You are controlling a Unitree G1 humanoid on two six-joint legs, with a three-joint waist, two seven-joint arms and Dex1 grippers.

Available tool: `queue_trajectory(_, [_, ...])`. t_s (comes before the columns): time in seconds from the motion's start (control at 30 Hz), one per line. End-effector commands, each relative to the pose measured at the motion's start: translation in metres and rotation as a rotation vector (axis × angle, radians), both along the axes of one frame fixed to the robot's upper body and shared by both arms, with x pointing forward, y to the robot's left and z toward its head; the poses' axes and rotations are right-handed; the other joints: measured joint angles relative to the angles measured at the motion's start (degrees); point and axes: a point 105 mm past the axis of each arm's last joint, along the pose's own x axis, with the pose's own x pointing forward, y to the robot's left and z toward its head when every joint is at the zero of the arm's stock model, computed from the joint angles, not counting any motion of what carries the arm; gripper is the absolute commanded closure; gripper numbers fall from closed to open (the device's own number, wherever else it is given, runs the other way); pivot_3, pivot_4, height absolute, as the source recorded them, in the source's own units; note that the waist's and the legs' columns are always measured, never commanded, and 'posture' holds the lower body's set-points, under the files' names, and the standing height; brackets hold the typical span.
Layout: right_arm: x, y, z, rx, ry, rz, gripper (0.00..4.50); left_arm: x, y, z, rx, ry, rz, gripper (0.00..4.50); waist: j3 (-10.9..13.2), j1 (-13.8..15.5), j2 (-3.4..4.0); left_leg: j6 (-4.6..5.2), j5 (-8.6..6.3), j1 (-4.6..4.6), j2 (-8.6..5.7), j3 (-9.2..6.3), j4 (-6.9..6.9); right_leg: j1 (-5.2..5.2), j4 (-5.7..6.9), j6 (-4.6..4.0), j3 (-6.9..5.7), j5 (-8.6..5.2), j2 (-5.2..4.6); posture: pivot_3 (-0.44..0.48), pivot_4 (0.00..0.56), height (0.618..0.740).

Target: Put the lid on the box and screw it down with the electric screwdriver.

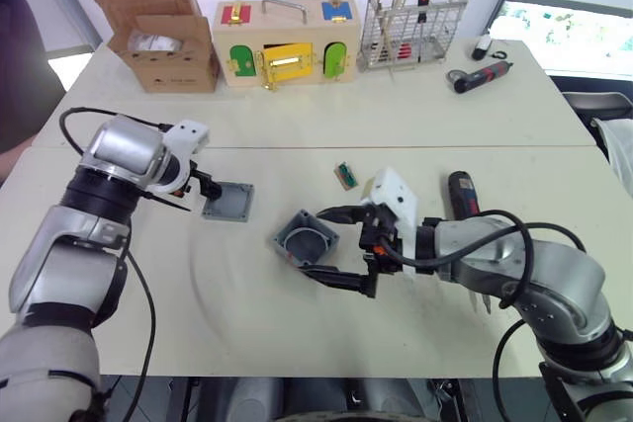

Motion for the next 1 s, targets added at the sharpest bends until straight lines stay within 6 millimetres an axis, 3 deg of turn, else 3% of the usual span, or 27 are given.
queue_trajectory(0.03, [-0.003,0.0,0.011,0.024,-0.043,0.002,0.0,0.001,0.002,-0.003,0.018,0.009,0.002,0.06,0.0,0.0,0.0,0.0,0.0,0.0,0.0,0.0,0.0,0.0,0.0,0.0,0.0,0.0,0.0,0.0,0.15,0.74])
queue_trajectory(0.07, [-0.002,-0.001,0.011,0.023,-0.044,-0.003,0.0,0.001,0.001,-0.004,0.011,0.012,0.0,0.06,0.0,0.0,0.0,0.01,0.0,0.0,0.0,0.0,0.0,0.0,0.0,0.0,0.0,0.0,0.0,0.0,0.15,0.74])
queue_trajectory(0.13, [-0.002,-0.002,0.012,0.019,-0.045,-0.01,0.0,0.001,-0.003,-0.006,0.001,0.018,-0.009,0.87,-0.01,0.06,0.0,0.02,-0.01,0.01,0.0,0.0,0.01,0.02,0.01,0.0,0.0,0.0,0.0,0.0,0.15,0.74])
queue_trajectory(0.37, [-0.001,-0.009,0.011,0.009,-0.035,-0.023,0.0,0.0,-0.009,-0.008,-0.025,0.021,-0.004,4.48,-0.04,-0.02,0.04,0.18,-0.1,0.06,0.0,0.0,0.01,0.03,0.11,0.0,0.0,0.0,0.0,0.0,0.15,0.74])
queue_trajectory(0.57, [0.004,-0.019,0.014,0.004,-0.028,-0.037,0.0,-0.002,-0.011,-0.007,-0.069,0.004,0.029,4.48,-0.05,0.01,0.04,0.17,-0.09,0.08,-0.01,-0.01,0.03,0.03,0.19,0.0,0.0,0.0,0.0,0.0,0.15,0.74])
queue_trajectory(0.67, [0.011,-0.022,0.024,0.069,-0.022,-0.05,0.0,0.004,-0.014,0.007,-0.146,-0.079,0.03,4.48,-0.05,-0.03,0.03,0.17,-0.09,0.08,0.0,-0.02,0.03,0.02,0.19,0.0,0.0,0.0,0.01,0.0,0.15,0.74])
queue_trajectory(0.77, [0.027,-0.028,0.04,0.178,-0.028,-0.112,0.0,0.018,-0.025,0.044,-0.259,-0.269,-0.04,4.48,-0.01,0.13,-0.03,0.16,-0.09,0.06,0.0,-0.02,0.03,0.01,0.2,0.0,0.0,0.0,0.0,0.0,0.15,0.74])
queue_trajectory(0.9, [0.065,-0.035,0.067,0.35,-0.038,-0.267,0.0,0.032,-0.049,0.119,-0.444,-0.656,-0.163,4.48,0.03,0.22,-0.1,-0.21,0.12,0.0,0.0,0.0,0.05,-0.05,0.2,0.0,-0.01,0.0,-0.04,0.0,0.15,0.74])
queue_trajectory(1.0, [0.085,-0.033,0.083,0.439,-0.02,-0.332,0.0,0.032,-0.065,0.147,-0.514,-0.826,-0.204,4.48,0.02,-0.02,-0.1,-0.28,0.16,-0.02,-0.01,0.03,0.0,-0.08,0.17,0.0,0.0,0.01,-0.06,0.0,0.15,0.74])
